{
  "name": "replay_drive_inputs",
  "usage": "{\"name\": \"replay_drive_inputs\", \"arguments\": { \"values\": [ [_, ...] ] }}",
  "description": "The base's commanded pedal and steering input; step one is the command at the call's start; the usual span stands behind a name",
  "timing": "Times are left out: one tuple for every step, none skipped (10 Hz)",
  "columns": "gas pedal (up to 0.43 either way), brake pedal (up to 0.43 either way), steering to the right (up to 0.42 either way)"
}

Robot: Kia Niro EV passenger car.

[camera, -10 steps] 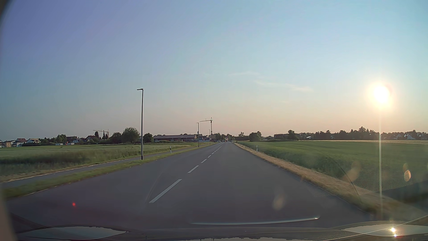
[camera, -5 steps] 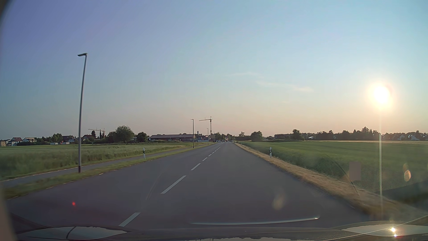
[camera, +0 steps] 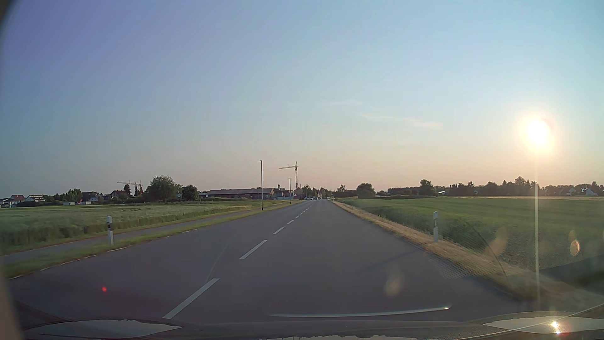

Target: Follow the waypoints while adhering to traffic rules and regulations

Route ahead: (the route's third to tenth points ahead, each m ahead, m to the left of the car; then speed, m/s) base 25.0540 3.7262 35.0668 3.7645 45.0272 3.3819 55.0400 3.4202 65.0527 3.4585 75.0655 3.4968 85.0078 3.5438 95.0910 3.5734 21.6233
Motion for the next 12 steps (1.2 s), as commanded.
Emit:
{"name": "replay_drive_inputs", "arguments": {
  "values": [
    [0.189, 0.018, 0.0],
    [0.189, 0.012, 0.0],
    [0.189, 0.012, 0.0],
    [0.189, 0.018, 0.0],
    [0.189, 0.012, 0.0],
    [0.189, 0.012, 0.0],
    [0.189, 0.018, 0.0],
    [0.189, 0.018, 0.0],
    [0.189, 0.018, 0.0],
    [0.189, 0.012, 0.0],
    [0.189, 0.018, 0.0],
    [0.189, 0.018, 0.0]
  ]
}}
